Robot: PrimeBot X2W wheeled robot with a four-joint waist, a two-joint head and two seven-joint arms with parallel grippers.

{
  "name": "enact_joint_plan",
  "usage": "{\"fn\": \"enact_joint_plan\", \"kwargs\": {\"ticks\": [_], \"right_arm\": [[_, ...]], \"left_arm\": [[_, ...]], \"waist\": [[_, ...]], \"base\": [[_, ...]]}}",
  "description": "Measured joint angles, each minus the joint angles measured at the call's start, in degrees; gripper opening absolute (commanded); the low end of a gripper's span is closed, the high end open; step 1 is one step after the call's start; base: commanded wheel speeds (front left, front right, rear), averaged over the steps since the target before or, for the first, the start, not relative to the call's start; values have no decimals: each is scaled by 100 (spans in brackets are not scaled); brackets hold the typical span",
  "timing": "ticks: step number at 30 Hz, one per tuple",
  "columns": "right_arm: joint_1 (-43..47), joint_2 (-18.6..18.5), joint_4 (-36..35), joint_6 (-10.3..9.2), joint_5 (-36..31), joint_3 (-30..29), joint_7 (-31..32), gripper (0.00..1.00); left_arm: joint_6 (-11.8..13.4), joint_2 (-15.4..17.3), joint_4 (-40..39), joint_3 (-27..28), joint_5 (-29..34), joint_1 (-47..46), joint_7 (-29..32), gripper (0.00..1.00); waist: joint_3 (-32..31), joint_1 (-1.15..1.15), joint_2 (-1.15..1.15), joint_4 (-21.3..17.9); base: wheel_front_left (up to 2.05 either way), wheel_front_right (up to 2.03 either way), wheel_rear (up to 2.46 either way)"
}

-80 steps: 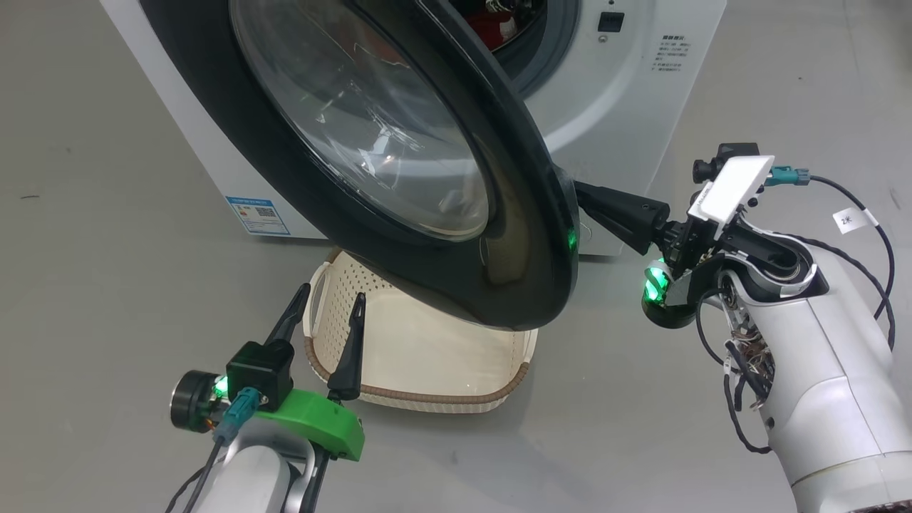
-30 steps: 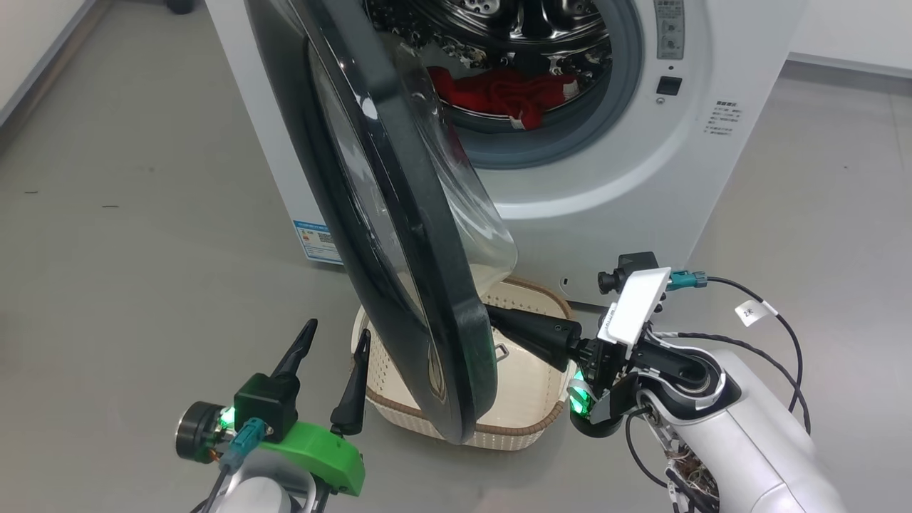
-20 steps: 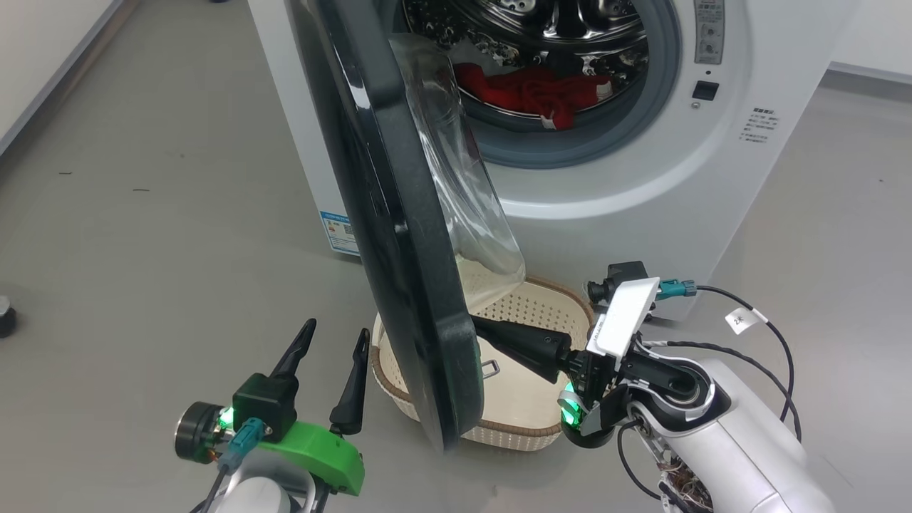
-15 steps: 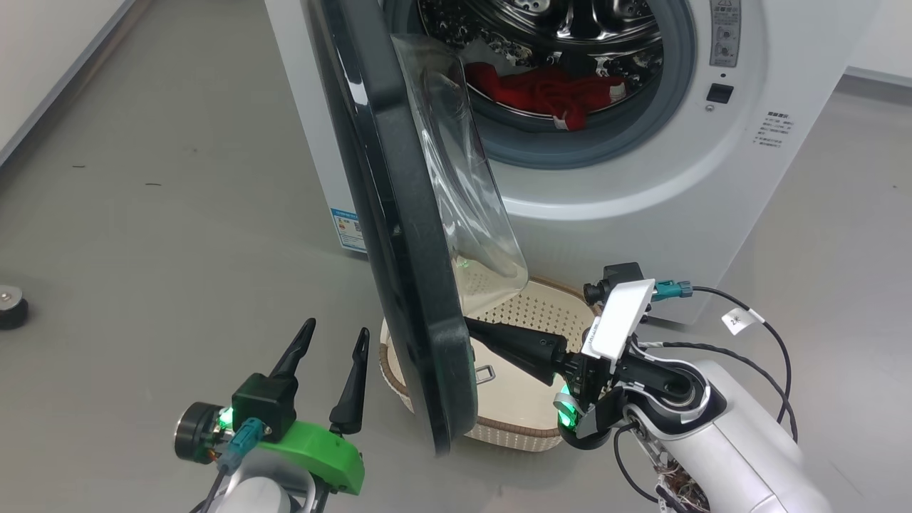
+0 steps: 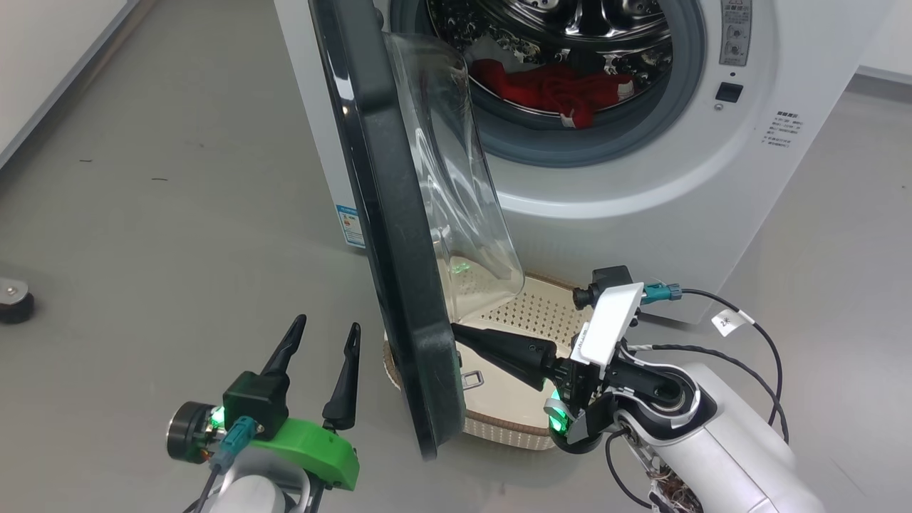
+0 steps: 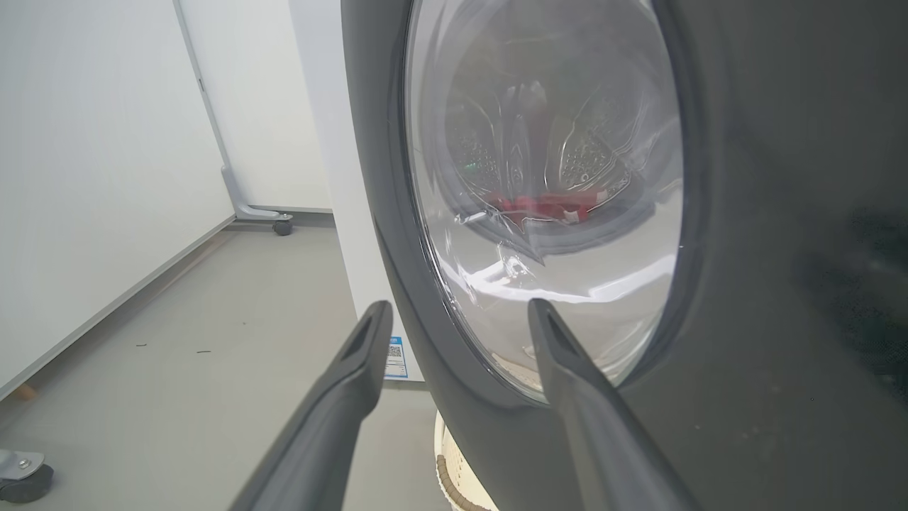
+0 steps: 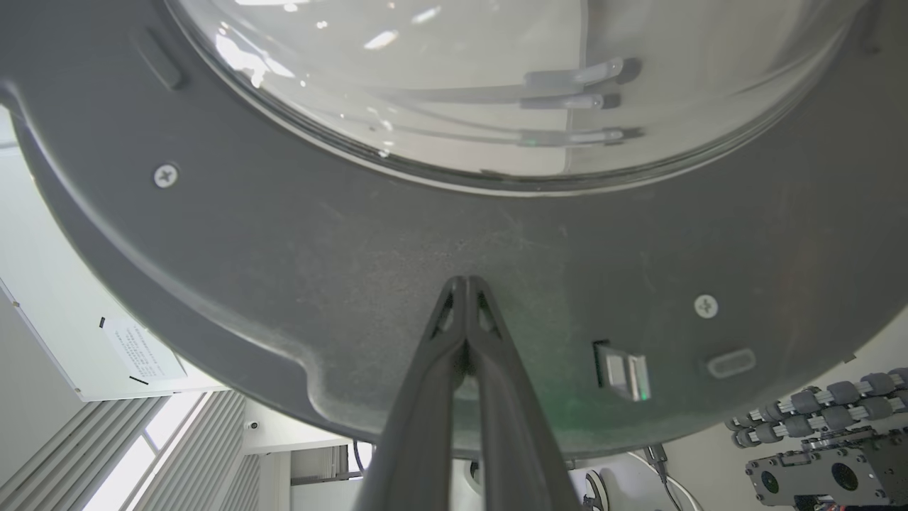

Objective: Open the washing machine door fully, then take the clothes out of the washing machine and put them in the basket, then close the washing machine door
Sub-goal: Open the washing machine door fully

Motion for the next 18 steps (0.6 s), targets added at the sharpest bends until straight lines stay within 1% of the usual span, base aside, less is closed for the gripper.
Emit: {"fn": "enact_joint_plan", "kwargs": {"ticks": [7, 12, 13, 18], "right_arm": [[6, 11, -78, 0, 38, -132, -166, 0], [91, 13, -153, 0, 38, -364, -312, 0], [176, 12, -172, 0, 38, -493, -403, 0], [393, 2, -253, 0, 8, -770, -570, 0]], "left_arm": [[0, 0, -18, 12, 0, 23, 1, 100], [1, 0, -27, 26, 0, 28, 1, 100], [2, 0, -30, 31, 0, 35, 1, 100], [18, 1, -31, 82, 1, 53, 1, 100]], "waist": [[9, 0, 0, -59], [9, 0, 0, -101], [9, 0, 0, -121], [-4, 0, 0, -179]], "base": [[0, 0, 0], [0, 0, 0], [0, 0, 0], [0, 0, 0]]}}
